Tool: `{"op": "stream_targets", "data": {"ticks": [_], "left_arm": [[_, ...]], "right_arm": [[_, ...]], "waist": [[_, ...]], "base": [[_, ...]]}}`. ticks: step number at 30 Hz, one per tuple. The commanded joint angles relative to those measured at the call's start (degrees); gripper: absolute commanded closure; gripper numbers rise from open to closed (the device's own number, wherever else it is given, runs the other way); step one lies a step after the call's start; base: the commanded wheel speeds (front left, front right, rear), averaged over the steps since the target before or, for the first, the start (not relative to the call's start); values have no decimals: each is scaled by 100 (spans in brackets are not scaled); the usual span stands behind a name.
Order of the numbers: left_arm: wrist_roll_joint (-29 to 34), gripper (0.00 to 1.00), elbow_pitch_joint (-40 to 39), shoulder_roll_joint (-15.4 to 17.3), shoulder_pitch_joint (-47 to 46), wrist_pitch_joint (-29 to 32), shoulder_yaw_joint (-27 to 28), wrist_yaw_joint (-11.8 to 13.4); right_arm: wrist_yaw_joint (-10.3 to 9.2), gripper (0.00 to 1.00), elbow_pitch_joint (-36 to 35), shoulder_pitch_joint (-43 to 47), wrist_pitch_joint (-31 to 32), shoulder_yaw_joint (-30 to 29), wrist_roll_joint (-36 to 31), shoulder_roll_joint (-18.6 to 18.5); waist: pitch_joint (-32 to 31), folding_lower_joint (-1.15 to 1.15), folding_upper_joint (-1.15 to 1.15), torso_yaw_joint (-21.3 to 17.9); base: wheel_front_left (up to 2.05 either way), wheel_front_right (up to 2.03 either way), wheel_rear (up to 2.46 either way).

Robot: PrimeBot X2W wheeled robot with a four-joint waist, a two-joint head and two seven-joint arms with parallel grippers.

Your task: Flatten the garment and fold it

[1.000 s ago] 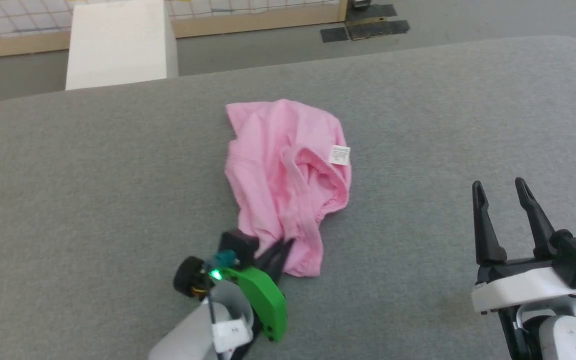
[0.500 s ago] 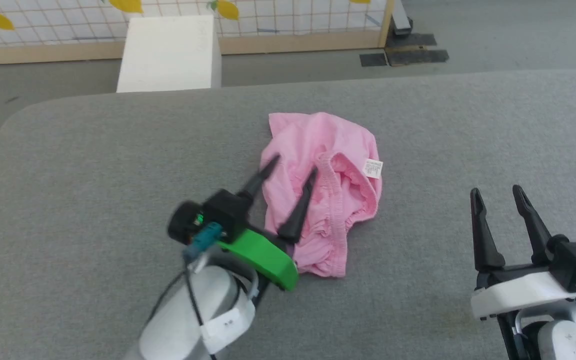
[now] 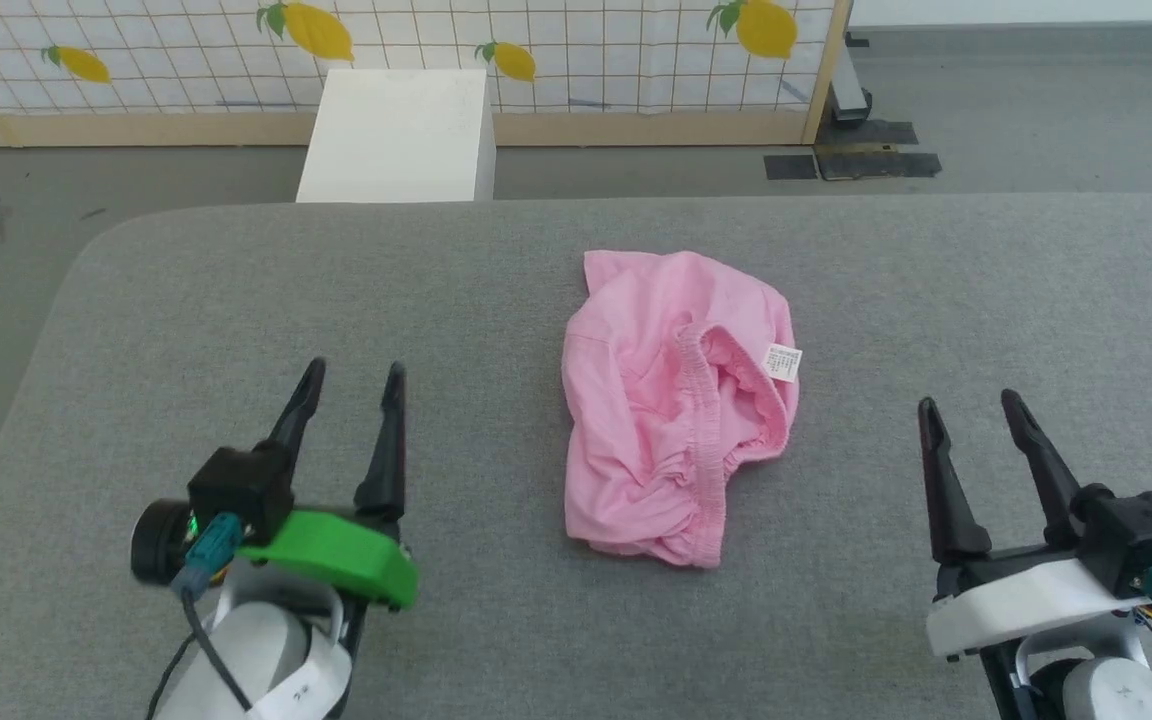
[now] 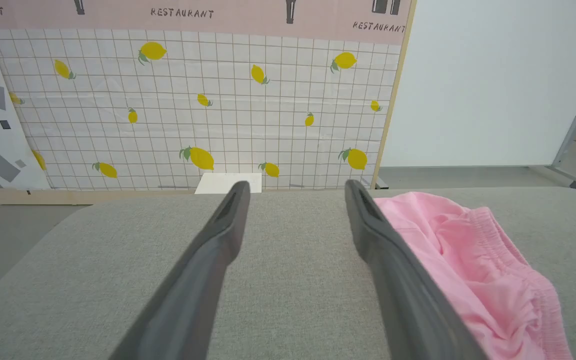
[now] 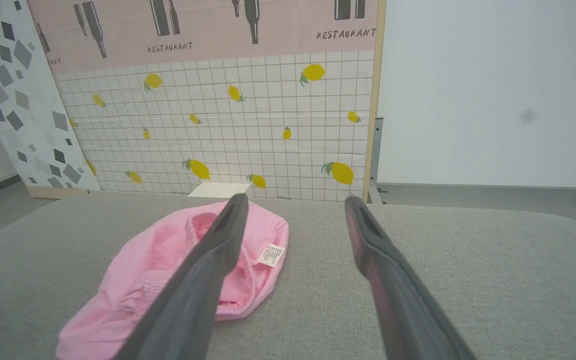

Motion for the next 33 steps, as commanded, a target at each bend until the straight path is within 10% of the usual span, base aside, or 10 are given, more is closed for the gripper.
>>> {"op": "stream_targets", "data": {"ticks": [1, 22, 33], "left_arm": [[63, 0, 11, 41, 176, -20, 66, 8], [519, 0, -44, -134, 929, -20, 753, -2], [653, 0, -123, -438, 750, -20, 923, -156]], "right_arm": [[-10, 0, -31, 109, 14, 22, -21, 3], [-10, 0, 60, 256, 359, 48, -106, 3], [-10, 0, 1127, -128, 1852, 608, 171, -58]], "waist": [[-5, 0, 37, 12], [-54, 0, 37, 47], [93, 0, 37, 435]], "base": [[0, 0, 0], [0, 0, 0], [0, 0, 0]]}}
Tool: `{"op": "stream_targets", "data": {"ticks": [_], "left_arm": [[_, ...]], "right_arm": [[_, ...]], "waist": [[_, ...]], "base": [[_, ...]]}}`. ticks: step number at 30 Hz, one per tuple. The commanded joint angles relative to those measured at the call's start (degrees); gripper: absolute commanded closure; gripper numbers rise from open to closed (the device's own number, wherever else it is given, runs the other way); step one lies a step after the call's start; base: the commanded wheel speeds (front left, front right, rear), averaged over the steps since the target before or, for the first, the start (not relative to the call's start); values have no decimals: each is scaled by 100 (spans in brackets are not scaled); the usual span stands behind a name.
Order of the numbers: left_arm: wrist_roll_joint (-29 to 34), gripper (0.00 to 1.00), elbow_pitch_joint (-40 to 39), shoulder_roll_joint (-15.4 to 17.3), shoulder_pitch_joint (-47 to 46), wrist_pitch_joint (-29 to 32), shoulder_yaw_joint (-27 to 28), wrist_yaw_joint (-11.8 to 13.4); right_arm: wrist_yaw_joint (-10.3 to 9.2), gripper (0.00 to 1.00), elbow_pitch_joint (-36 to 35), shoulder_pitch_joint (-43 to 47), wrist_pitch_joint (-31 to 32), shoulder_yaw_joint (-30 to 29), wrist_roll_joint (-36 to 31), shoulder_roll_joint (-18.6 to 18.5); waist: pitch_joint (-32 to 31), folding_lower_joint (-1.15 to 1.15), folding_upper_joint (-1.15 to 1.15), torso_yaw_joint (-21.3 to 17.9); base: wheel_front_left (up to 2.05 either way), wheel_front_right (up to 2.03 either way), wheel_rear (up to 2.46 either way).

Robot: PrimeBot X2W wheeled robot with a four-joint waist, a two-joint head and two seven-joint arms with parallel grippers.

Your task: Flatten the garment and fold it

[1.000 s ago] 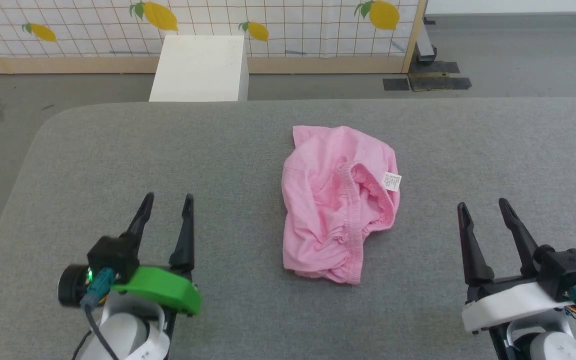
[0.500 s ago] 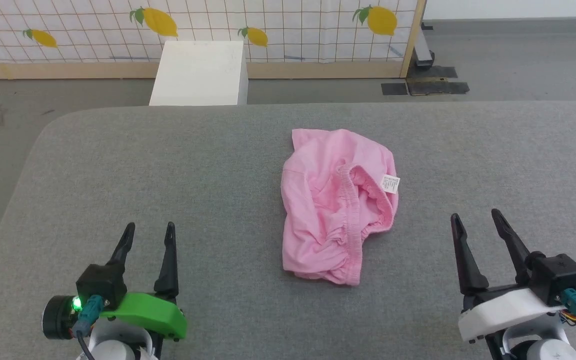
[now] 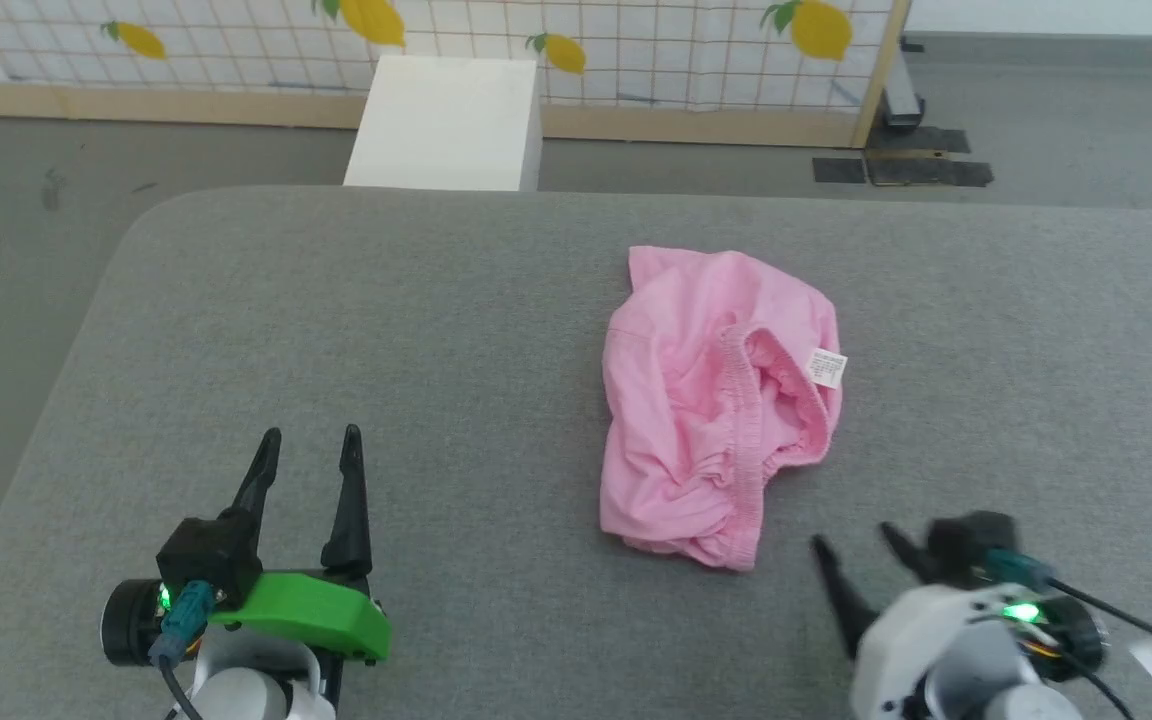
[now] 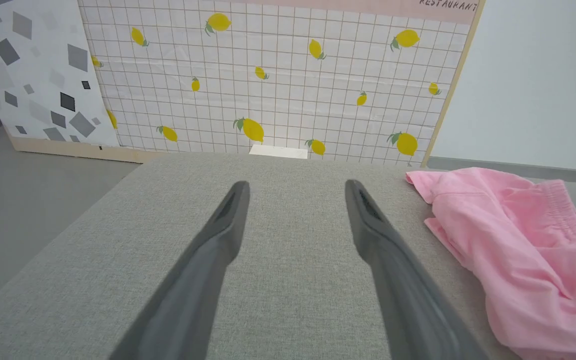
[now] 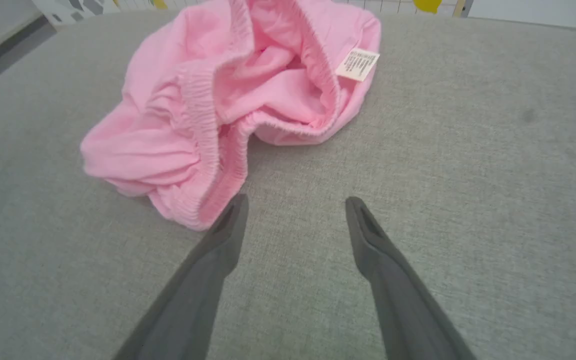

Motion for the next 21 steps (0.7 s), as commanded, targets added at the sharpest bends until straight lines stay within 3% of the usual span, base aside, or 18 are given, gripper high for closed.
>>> {"op": "stream_targets", "data": {"ticks": [1, 8, 11, 12, 13, 14, 21], "left_arm": [[124, 0, -12, -56, -109, -20, 37, -51], [243, 0, 44, -325, -210, -20, 192, -217], [289, 0, 76, -387, -232, -20, 253, -270], [304, 0, 94, -408, -232, -20, 276, -287], [321, 0, 108, -426, -233, -20, 301, -304], [334, 0, 117, -439, -233, -20, 324, -317], [442, 0, 153, -490, -184, -20, 489, -410]], "right_arm": [[-9, 0, 69, -207, 283, 276, 210, -84], [-9, 0, 343, -876, 1476, 1486, 1361, -693], [-9, 0, 431, -1055, 1574, 1741, 1609, -808], [-9, 19, 455, -1121, 1562, 1834, 1665, -861], [-9, 64, 480, -1179, 1519, 1893, 1722, -896], [-9, 100, 496, -1220, 1488, 1937, 1777, -910], [-9, 100, 251, -1506, 983, 2043, 1761, -1097]], "waist": [[90, 0, 37, 131], [280, 0, 37, 386], [315, 0, 37, 423], [322, 0, 37, 428], [327, 0, 37, 425], [330, 0, 37, 417], [272, 0, 37, 192]], "base": [[0, 0, 0], [0, 0, 0], [0, 0, 0], [0, 0, 0], [0, 0, 0], [0, 0, 0], [0, 0, 0]]}}
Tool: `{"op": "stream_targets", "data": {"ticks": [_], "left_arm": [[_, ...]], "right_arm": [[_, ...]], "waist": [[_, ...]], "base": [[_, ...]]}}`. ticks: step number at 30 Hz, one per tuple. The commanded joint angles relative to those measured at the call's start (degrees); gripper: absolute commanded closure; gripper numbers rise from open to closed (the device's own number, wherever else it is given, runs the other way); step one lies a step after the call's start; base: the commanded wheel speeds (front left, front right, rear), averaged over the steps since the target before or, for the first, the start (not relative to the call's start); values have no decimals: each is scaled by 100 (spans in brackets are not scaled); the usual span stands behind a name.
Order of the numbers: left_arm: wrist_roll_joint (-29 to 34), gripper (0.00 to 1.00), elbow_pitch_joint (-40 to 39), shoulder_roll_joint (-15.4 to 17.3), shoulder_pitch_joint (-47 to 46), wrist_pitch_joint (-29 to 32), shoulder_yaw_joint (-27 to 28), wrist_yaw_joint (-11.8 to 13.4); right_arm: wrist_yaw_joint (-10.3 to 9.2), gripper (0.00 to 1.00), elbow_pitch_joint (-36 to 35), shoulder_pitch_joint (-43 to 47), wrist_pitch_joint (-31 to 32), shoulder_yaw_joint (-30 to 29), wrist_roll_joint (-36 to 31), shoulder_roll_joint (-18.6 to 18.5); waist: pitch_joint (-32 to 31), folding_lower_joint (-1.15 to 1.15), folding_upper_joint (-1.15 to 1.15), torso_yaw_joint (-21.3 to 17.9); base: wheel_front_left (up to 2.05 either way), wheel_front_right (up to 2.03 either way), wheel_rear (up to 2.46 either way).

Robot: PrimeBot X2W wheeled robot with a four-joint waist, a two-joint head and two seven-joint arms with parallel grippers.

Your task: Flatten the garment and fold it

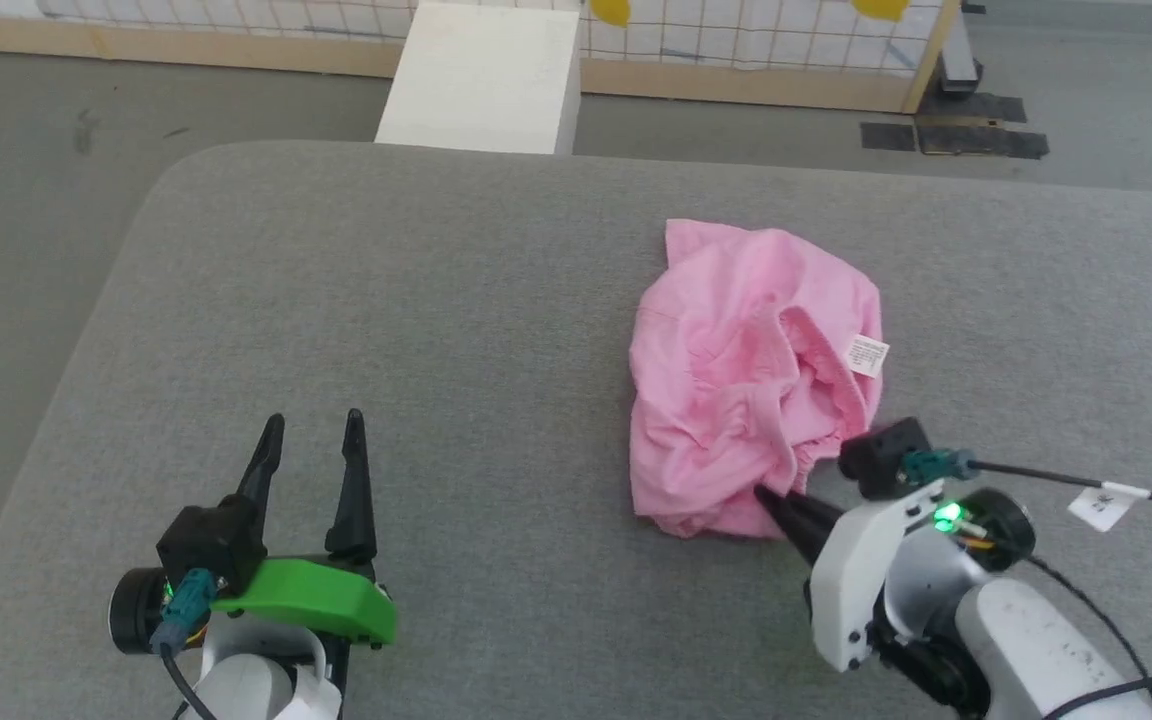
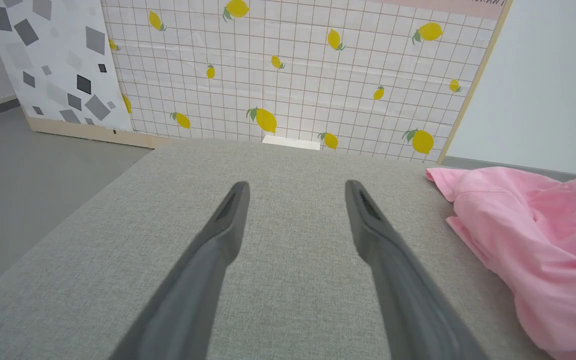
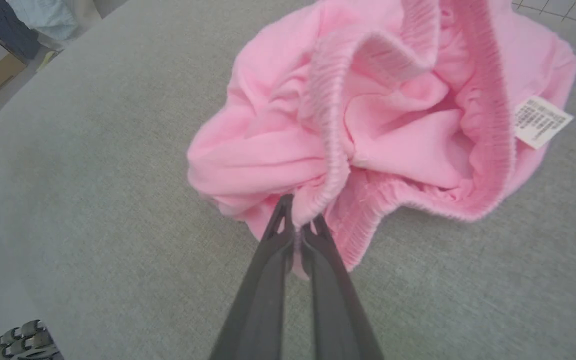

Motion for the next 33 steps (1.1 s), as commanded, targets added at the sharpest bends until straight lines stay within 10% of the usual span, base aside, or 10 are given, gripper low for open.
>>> {"op": "stream_targets", "data": {"ticks": [1, 14, 27, 29, 30, 33], "left_arm": [[109, 0, 2, -31, -48, -20, 26, -33], [224, 0, 84, -142, -23, -20, 75, -189], [281, 0, 184, -155, -28, -20, 164, -259], [289, 0, 206, -151, -24, -21, 176, -264], [294, 0, 218, -151, -28, -21, 179, -267], [301, 0, 254, -155, -38, -21, 181, -275]], "right_arm": [[-9, 100, -104, -133, -102, -54, -79, -51], [-9, 100, -959, 576, 28, -2294, -664, -130], [-9, 100, -201, 1643, -134, -4461, -1045, 581], [-9, 16, -89, 1616, -291, -4444, -1097, 687], [-9, 0, -60, 1586, -428, -4418, -1127, 734], [-9, 0, -31, 1504, -916, -4458, -1272, 856]], "waist": [[-33, 0, 37, -121], [-70, 0, 37, -586], [27, 0, 37, -664], [29, 0, 37, -682], [24, 0, 37, -693], [-11, 0, 37, -713]], "base": [[0, 0, 0], [0, 0, 0], [0, 0, 0], [0, 0, 0], [0, 0, 0], [0, 0, 0]]}}
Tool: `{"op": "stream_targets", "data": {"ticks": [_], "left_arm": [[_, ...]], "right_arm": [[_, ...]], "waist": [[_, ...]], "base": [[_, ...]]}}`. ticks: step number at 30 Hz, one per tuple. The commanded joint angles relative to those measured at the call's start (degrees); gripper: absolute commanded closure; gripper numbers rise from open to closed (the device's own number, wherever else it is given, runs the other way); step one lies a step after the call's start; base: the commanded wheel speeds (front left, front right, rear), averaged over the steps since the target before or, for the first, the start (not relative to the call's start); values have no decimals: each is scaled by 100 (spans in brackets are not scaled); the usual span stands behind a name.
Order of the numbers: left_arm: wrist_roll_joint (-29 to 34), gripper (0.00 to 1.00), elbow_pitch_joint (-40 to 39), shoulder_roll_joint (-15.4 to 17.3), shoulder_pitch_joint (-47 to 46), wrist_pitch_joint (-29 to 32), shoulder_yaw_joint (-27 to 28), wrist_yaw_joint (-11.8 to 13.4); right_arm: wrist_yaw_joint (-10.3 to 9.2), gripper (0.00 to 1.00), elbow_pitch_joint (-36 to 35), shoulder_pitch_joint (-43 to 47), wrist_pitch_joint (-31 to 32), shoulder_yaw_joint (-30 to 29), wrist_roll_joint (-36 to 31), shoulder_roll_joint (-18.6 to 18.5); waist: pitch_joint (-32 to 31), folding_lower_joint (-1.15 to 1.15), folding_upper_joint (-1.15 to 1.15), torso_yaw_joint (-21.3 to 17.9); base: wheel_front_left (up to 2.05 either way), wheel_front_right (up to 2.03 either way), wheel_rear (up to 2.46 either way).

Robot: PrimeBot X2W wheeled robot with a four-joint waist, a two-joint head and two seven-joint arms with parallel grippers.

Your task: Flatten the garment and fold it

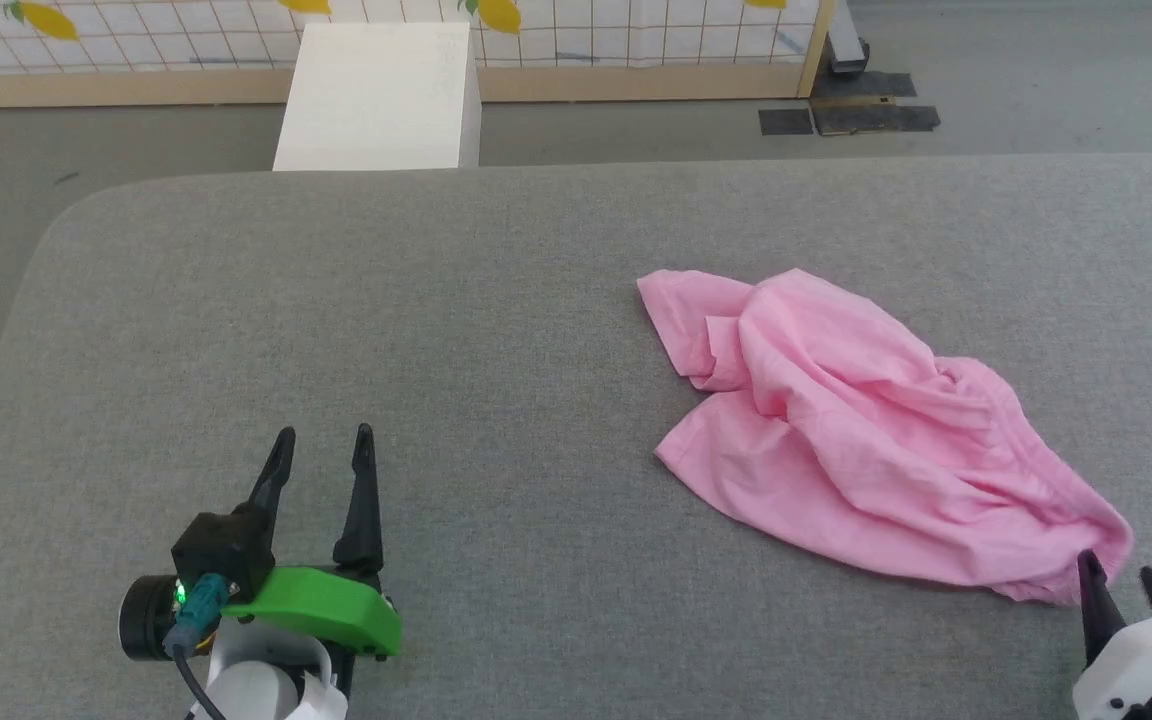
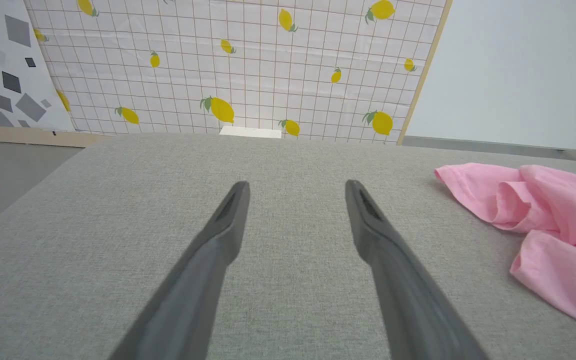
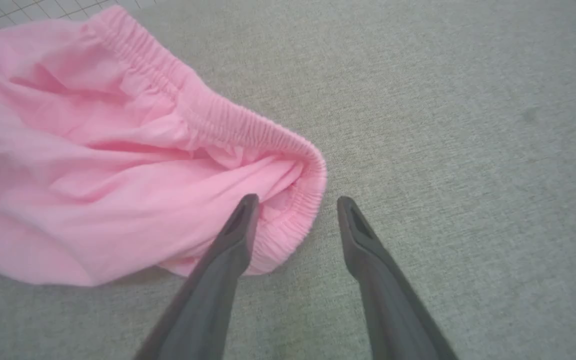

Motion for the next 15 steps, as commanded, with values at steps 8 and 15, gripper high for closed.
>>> {"op": "stream_targets", "data": {"ticks": [8, 15], "left_arm": [[37, 0, 79, 3, 71, -21, 26, -32], [45, 0, 168, 23, 91, -5, -53, -33]], "right_arm": [[-9, 0, -169, -224, -1393, -180, -647, 244], [-9, 0, -751, -48, -1493, 554, -879, 264]], "waist": [[-254, 0, 37, -72], [-357, 0, 37, -125]], "base": [[0, 0, 0], [0, 0, 0]]}}
